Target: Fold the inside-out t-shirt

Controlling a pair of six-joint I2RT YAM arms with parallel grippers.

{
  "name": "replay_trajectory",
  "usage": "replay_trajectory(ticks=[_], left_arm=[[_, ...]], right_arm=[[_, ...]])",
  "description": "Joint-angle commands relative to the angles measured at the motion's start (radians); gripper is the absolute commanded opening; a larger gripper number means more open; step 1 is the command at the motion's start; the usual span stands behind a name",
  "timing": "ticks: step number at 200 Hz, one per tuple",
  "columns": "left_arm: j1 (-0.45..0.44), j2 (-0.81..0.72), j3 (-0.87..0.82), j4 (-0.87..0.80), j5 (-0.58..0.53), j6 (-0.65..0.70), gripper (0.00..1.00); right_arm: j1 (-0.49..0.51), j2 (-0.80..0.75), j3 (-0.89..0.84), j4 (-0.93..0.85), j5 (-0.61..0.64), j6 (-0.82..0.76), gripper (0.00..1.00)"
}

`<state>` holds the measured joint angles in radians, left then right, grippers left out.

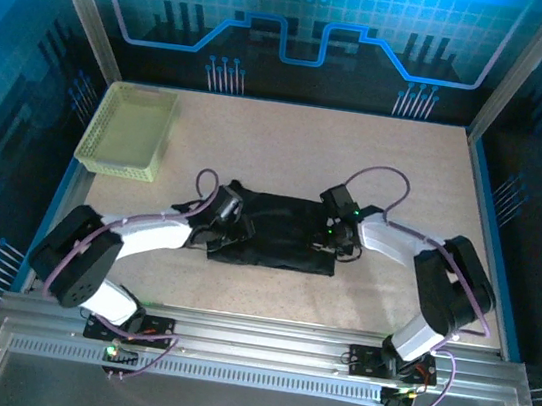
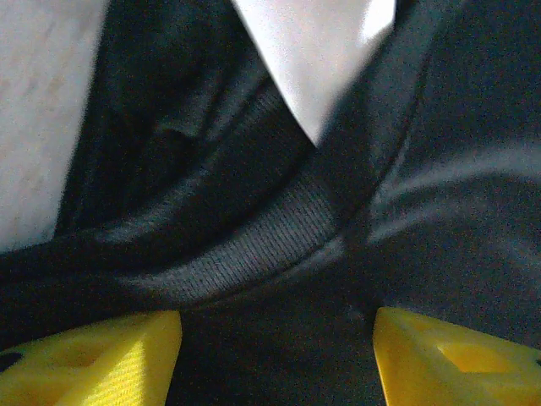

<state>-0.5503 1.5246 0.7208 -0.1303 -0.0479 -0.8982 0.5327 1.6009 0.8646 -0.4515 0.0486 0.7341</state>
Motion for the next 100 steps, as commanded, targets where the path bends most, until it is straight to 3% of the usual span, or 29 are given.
replay_trajectory(ticks=[1,27,50,74,100], left_arm=[[0.044,0.125,0.126,-0.028,0.018,0.178,0.65],[0.052,0.342,0.410,-0.089,0.074,0.320,0.66],[0.049,0.447,0.622,-0.178,0.124,0.391,0.70],[0.045,0.384,0.706,-0.275,0.059,0.414,0.80],[0.046,0.233,0.616,-0.337,-0.050,0.332,0.85]], right_arm=[[0.041,-0.068,-0.097,-0.088,0.067,0.141,0.40],[0.131,-0.163,-0.133,-0.114,0.051,0.205,0.40],[0.163,-0.217,-0.053,-0.168,0.048,0.150,0.42],[0.094,-0.201,0.090,-0.199,0.075,-0.004,0.45],[-0.024,-0.065,0.270,-0.164,0.003,-0.171,0.47]])
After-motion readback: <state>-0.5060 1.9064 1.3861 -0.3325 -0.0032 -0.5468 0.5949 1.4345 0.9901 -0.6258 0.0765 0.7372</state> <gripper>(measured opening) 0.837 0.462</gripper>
